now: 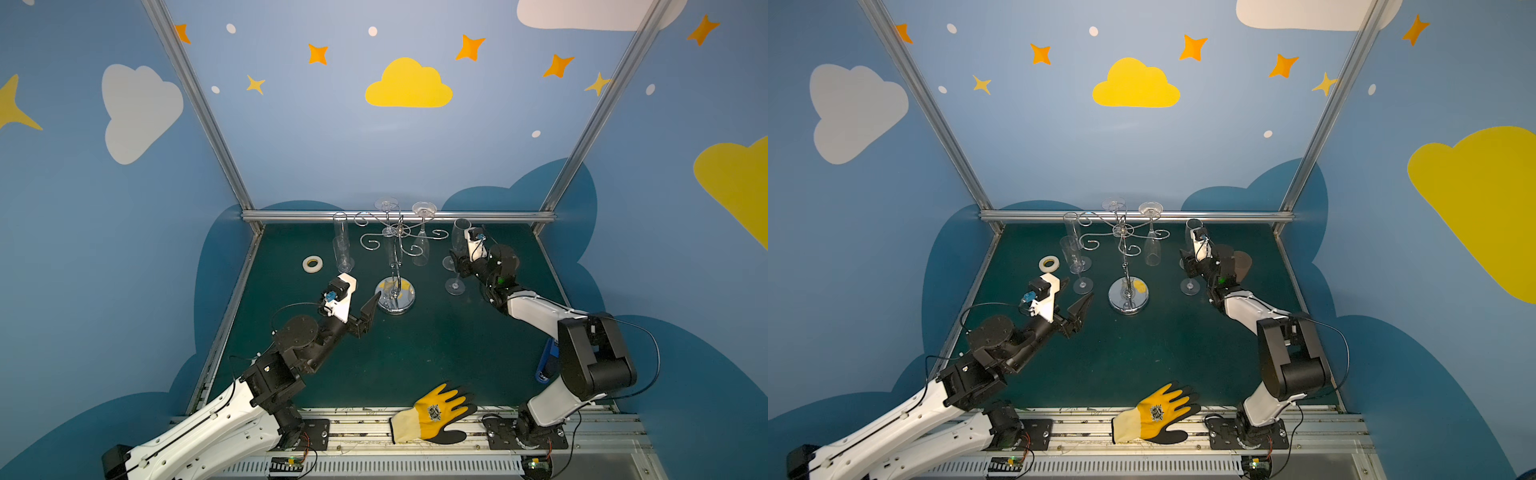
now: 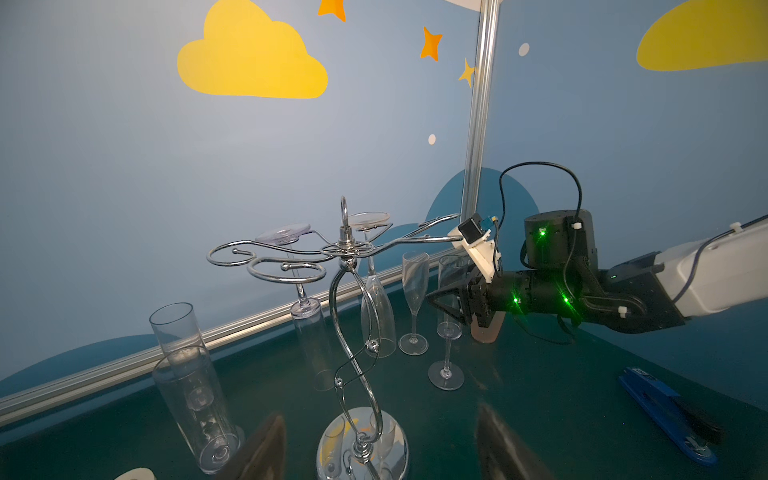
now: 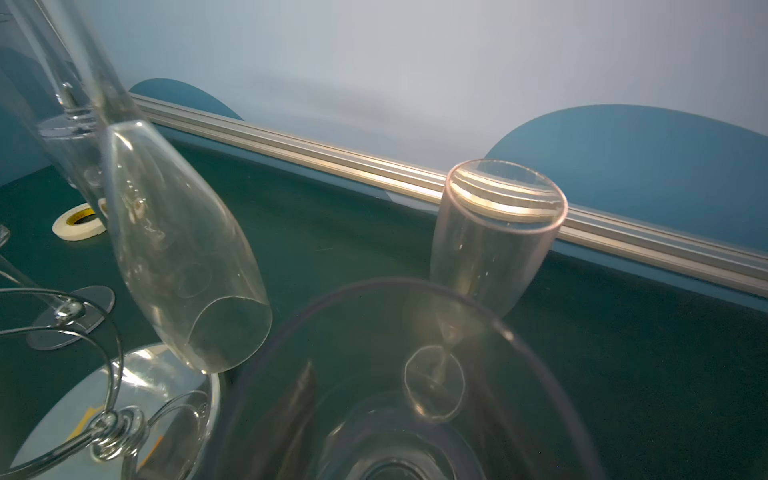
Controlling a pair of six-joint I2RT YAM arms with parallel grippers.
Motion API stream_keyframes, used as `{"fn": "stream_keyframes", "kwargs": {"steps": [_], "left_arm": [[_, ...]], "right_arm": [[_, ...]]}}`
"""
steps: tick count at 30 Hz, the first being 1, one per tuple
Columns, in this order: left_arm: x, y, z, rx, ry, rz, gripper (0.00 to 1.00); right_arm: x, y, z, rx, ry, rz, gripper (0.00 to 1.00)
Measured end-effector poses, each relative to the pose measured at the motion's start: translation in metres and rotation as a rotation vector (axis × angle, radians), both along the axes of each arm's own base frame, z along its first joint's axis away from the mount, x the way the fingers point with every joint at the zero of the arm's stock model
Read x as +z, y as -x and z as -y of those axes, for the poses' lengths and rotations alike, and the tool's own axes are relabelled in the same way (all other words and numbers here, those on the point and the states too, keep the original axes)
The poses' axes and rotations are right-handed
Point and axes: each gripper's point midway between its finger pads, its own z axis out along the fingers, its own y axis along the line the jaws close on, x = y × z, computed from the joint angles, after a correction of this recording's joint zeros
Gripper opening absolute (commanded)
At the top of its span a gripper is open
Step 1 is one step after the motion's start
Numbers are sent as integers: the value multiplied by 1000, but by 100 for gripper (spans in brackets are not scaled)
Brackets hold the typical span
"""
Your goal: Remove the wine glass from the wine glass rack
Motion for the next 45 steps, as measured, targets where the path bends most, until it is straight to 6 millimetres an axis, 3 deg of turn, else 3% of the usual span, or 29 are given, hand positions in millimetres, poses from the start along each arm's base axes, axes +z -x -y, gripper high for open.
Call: {"fn": "stream_keyframes", "kwargs": {"steps": [6,20,33,38,45], "left_arm": [[-3,-3,2,-2,-10,-8,72],[27,-18,1,-8,20,-4,74],[97,-44,-15,-30,120,-34,74],[94,-41,-11,-72,146,-65,74],[69,-25,-19,-80,173,-121,74]], "right_arm": [[2,3,2,-8,5,-9,78],[54,30,20,-54,-3,72,82],[112,93,45,-97,-47,128,82],[118,114,54,-117,-77,84,82],[137,127,54,-108,-144,-19,82]]}}
